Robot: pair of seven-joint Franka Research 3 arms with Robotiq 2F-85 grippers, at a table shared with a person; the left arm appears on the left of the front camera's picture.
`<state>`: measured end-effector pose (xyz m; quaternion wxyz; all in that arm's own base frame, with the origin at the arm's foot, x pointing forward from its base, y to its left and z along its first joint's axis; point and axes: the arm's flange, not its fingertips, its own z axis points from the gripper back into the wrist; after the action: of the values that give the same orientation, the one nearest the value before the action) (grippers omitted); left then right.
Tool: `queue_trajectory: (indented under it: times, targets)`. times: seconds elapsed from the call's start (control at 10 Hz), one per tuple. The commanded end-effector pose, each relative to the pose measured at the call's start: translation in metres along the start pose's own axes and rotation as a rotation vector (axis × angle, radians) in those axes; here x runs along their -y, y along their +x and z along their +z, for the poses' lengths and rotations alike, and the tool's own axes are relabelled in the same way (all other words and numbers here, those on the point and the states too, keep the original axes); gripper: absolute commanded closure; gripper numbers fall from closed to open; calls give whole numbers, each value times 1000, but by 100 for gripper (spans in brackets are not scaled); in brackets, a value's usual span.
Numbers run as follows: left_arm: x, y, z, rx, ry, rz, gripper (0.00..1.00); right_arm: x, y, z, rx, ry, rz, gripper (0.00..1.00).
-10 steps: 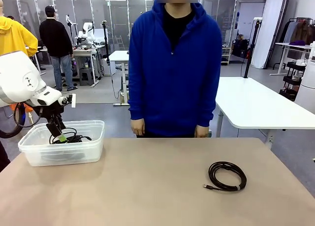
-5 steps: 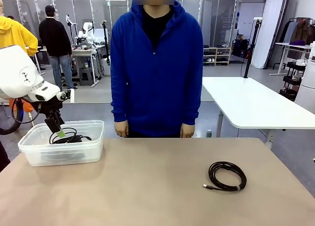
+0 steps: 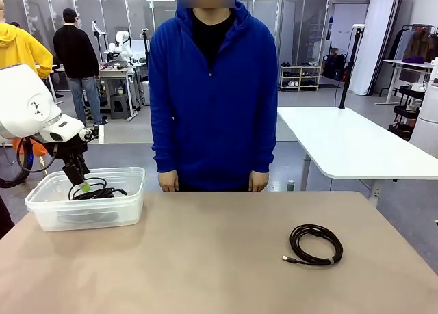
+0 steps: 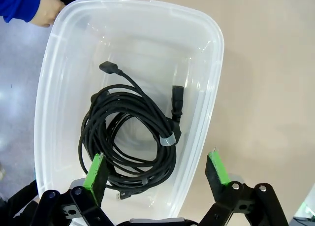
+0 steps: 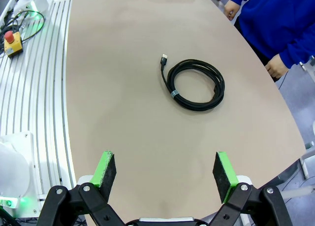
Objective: Organize and store the cables.
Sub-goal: Place the USB Extension Cable into the Organizing box.
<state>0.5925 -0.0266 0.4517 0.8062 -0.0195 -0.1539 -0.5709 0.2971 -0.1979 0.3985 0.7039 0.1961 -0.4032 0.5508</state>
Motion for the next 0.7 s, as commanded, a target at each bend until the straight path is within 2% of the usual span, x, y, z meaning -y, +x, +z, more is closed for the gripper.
queue_trajectory:
  times: [0.0, 0.5, 0.6]
  targets:
    - [-1, -2, 0, 0, 3, -8, 0, 1, 1, 0, 13, -3, 0, 0]
    - [0, 0, 0, 0, 0, 0, 0, 0, 0, 0, 0, 0, 0, 0]
    - [6, 5, 21, 9, 36, -33, 0, -8, 9, 11, -72, -27, 57, 0]
